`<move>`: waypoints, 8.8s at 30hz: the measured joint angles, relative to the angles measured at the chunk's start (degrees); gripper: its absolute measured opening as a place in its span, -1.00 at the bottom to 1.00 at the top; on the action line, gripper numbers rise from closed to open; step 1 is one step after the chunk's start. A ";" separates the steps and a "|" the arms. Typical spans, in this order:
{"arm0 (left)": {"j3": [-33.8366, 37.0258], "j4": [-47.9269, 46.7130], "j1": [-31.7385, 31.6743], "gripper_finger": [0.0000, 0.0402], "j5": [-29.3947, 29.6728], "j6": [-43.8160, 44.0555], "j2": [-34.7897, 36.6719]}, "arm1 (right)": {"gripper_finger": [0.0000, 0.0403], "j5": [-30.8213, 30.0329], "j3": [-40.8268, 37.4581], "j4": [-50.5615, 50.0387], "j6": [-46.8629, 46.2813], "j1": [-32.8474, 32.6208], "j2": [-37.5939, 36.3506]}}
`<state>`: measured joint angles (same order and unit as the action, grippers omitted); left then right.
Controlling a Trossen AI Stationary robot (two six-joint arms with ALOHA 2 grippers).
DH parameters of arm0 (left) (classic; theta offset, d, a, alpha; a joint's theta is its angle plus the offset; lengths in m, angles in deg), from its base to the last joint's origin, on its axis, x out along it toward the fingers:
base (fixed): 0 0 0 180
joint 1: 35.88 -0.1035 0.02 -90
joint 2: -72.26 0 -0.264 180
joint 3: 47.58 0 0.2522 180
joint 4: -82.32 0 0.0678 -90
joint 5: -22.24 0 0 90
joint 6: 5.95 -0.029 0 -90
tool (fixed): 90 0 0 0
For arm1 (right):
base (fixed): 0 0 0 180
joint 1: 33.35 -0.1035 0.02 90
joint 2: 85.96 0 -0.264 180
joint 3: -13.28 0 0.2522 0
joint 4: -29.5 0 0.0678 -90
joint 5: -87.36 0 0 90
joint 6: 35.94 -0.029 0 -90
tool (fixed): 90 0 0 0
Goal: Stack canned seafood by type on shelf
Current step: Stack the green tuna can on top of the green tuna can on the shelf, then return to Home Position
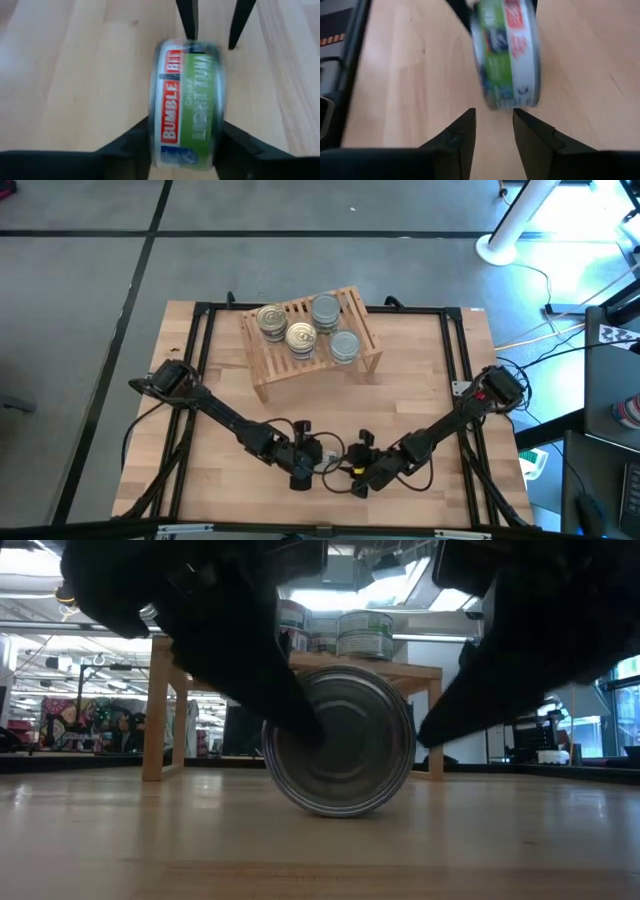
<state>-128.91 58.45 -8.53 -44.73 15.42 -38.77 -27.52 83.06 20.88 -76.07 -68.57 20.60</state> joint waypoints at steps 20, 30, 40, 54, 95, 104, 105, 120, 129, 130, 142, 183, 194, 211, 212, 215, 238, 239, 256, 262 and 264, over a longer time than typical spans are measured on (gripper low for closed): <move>-12.81 -8.22 -4.71 -0.33 32.66 -41.84 9.54 | -0.35 -9.97 0.01 -9.34 17.23 -0.06 -27.57; -14.32 8.32 -14.34 -0.31 42.69 -71.11 9.48 | -0.35 -27.48 0.03 -7.91 28.85 0.02 -33.87; -14.32 9.14 -21.21 -0.31 39.49 -72.15 9.50 | -0.35 -35.02 0.03 -8.00 38.00 5.90 -33.76; -14.32 8.63 -21.49 -0.29 34.37 -70.37 9.42 | -0.35 -20.40 0.03 -6.86 48.00 19.29 -33.76; -14.25 3.12 -21.46 -0.21 32.50 -67.73 9.39 | -0.35 -10.01 0.07 -2.19 50.90 27.47 -31.92; -14.25 3.41 -21.16 0.19 32.49 -66.38 9.39 | -0.35 -10.01 0.05 -2.29 50.90 27.50 -31.92; -14.25 3.41 -20.98 0.22 32.50 -66.36 9.39 | -0.35 -10.00 0.05 -2.27 50.90 27.50 -31.92; -14.25 3.56 -17.91 0.26 32.59 -69.13 9.39 | -0.35 -11.98 0.05 -2.18 50.92 27.50 -31.92; -14.25 3.78 -19.67 0.26 32.91 -68.44 9.39 | -0.35 -11.98 0.05 -2.20 50.92 27.50 -31.92; -14.25 4.00 -19.63 0.26 32.87 -68.45 9.39 | -0.35 -11.98 0.05 -2.20 50.92 27.50 -31.92; -14.25 6.03 -15.15 0.26 37.52 -69.00 11.80 | -0.35 -11.52 0.01 -2.27 50.94 27.39 -34.09; 26.11 -34.65 -3.34 0.26 27.00 -0.76 86.90 | -0.35 -3.61 -17.85 -31.73 37.30 27.39 -75.25; 47.60 -4.14 -3.66 0.26 4.76 -18.71 105.87 | -0.35 5.73 -40.27 -11.67 38.13 27.39 -90.01; 56.81 4.53 -14.32 0.26 3.57 -30.25 110.72 | -0.35 10.05 -44.03 -17.72 38.32 38.26 -105.38; 58.03 7.08 -15.16 0.26 2.49 -31.21 110.69 | -0.35 11.70 -45.07 -18.55 37.48 39.24 -105.94; 62.89 13.47 -17.99 0.26 -0.92 -31.96 110.76 | -0.35 15.96 -49.49 -14.93 35.69 41.83 -106.36; 67.12 12.41 -29.40 0.26 -12.02 -25.89 109.65 | -0.35 25.42 -55.46 -3.97 35.69 50.64 -102.54; 67.12 12.43 -29.40 0.26 -12.00 -25.91 109.67 | -0.35 25.42 -55.47 -4.01 35.69 50.64 -102.54; 67.10 12.41 -29.40 0.26 -12.00 -25.78 109.65 | -0.35 25.37 -55.55 -4.29 35.71 50.62 -102.54; 67.10 12.41 -29.40 0.26 -11.99 -25.76 109.64 | -0.35 25.37 -55.57 -4.32 35.71 50.62 -102.54; 67.10 12.41 -29.40 0.26 -11.98 -25.80 109.65 | -0.35 25.37 -55.57 -4.32 35.72 50.62 -102.54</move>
<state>-61.81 70.86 -37.93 -56.71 -10.38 70.88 -2.15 27.49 16.56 -40.35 -17.95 -81.94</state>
